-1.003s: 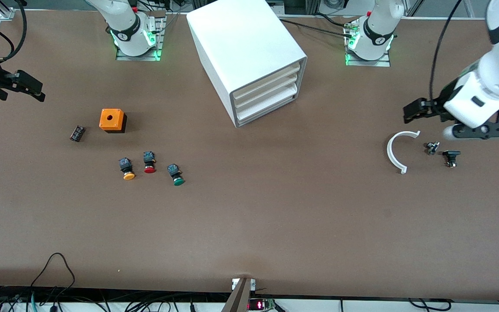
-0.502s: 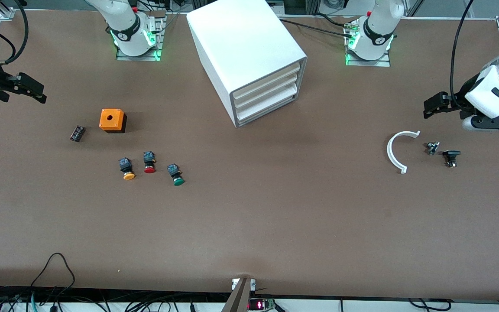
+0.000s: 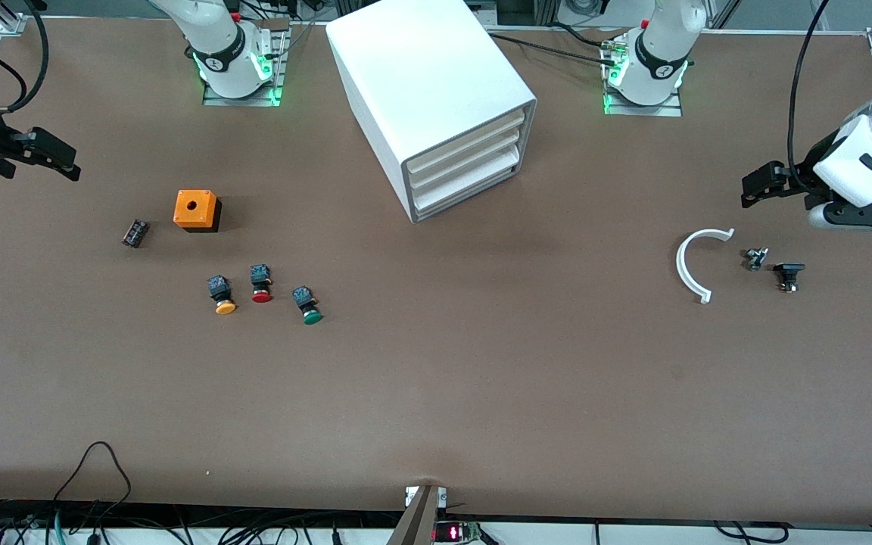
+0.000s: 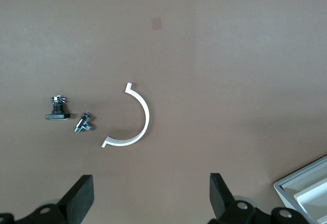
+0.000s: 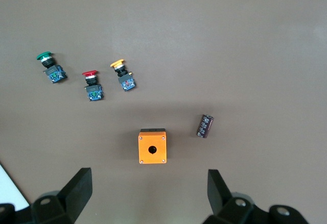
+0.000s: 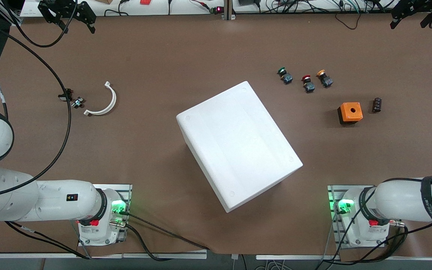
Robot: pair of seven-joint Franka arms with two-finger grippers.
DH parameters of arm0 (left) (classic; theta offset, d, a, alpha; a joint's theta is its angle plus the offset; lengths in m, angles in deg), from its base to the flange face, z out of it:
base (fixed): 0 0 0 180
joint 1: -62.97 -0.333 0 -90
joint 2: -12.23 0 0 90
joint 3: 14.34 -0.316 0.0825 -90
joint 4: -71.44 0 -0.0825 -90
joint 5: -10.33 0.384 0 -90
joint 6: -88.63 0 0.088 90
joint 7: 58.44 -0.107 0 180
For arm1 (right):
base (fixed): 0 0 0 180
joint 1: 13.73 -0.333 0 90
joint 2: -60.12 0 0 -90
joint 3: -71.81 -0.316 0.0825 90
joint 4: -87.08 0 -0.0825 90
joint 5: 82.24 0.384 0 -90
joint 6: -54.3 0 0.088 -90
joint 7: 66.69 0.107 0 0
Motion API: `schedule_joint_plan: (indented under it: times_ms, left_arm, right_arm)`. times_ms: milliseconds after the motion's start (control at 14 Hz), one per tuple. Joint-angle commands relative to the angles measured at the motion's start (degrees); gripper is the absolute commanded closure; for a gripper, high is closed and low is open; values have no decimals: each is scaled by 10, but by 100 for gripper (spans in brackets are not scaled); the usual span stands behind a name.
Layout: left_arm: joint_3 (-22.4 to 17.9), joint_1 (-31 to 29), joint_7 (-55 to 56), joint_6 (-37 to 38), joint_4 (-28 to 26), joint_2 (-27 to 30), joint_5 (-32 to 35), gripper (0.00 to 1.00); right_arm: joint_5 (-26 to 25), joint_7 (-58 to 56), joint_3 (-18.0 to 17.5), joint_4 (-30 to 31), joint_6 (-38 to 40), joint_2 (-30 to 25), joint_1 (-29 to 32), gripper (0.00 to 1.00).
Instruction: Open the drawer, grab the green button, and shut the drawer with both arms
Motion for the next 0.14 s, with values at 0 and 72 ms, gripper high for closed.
schedule_joint_plan:
  times_ms: [0,72]
  left_arm:
    - [3,2,-13,-3,-6,9,15,0]
    - [2,2,-13,-3,-6,9,15,0]
  right_arm:
    - [-3,-5,1,-12,3,4,0,0]
    - [-3,-5,1,-12,3,5,1,0]
